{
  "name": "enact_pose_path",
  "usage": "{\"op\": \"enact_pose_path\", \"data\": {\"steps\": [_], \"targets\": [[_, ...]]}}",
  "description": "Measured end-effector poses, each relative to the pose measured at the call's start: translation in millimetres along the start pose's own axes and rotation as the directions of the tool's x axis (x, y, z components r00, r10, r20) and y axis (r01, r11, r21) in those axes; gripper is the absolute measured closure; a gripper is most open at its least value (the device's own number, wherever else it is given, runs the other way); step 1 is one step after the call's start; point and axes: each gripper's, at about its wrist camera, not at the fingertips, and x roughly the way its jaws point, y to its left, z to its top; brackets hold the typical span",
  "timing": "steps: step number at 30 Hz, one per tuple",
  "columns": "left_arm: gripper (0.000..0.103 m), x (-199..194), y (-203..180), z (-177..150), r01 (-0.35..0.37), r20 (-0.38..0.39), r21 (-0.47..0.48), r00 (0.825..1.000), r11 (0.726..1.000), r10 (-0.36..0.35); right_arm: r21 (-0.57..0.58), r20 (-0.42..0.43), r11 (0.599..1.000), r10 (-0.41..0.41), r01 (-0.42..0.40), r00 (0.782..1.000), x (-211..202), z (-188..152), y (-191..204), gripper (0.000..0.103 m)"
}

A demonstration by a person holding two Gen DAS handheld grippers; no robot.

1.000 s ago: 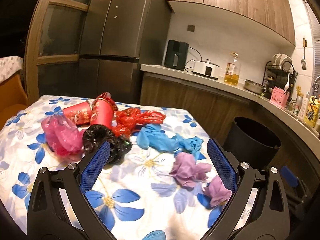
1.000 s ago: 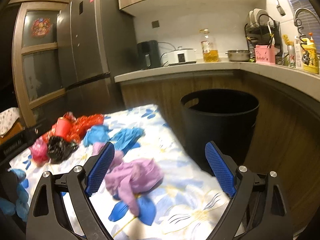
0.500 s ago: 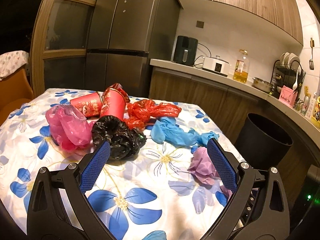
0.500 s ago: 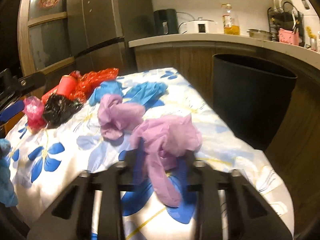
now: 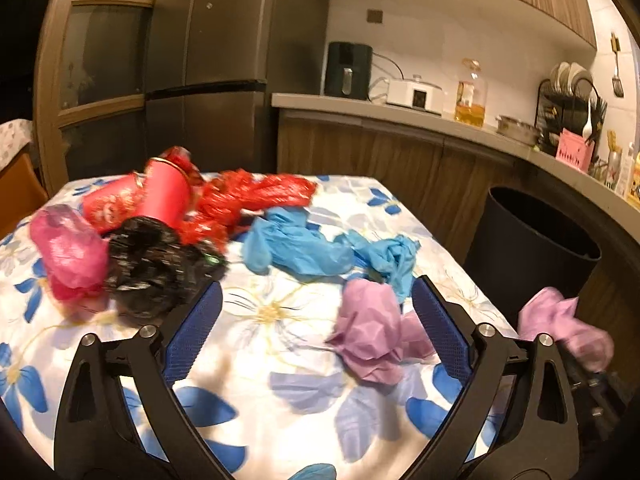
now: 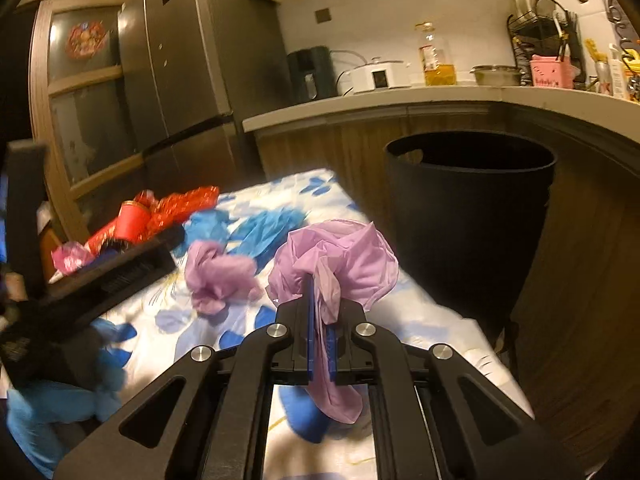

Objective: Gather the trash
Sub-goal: 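Grasp a purple glove with the right gripper while the left gripper grasps another purple glove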

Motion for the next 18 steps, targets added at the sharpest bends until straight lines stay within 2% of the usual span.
{"op": "enact_pose_path", "data": {"steps": [4, 7, 9, 10, 12, 18], "targets": [[0.025, 15, -10, -3, 0.016, -0.054, 0.021, 0.998, 1.000, -0.015, 0.006, 0.019, 1.000, 0.008, -0.008, 1.000, -6, 6, -4, 0.097], [0.038, 22, -13, -6, 0.031, -0.082, 0.029, 0.996, 0.999, -0.028, 0.002, 0.019, 1.000, 0.010, -0.010, 1.000, -5, 7, -4, 0.097], [0.055, 26, -13, -7, 0.036, -0.107, 0.028, 0.994, 0.999, -0.033, 0.004, 0.009, 1.000, 0.010, -0.010, 1.000, -2, 6, -5, 0.097], [0.059, 28, -13, -7, 0.038, -0.116, 0.026, 0.993, 0.999, -0.035, 0.006, 0.008, 1.000, 0.011, -0.011, 1.000, -3, 5, -5, 0.097], [0.075, 32, -14, -9, 0.049, -0.140, 0.027, 0.989, 0.998, -0.044, 0.003, 0.006, 1.000, 0.011, -0.011, 1.000, -3, 5, -4, 0.097], [0.094, 30, -9, -13, 0.081, -0.155, 0.001, 0.985, 0.997, -0.080, -0.012, 0.007, 1.000, 0.024, -0.024, 1.000, -8, 9, -1, 0.097]]}}
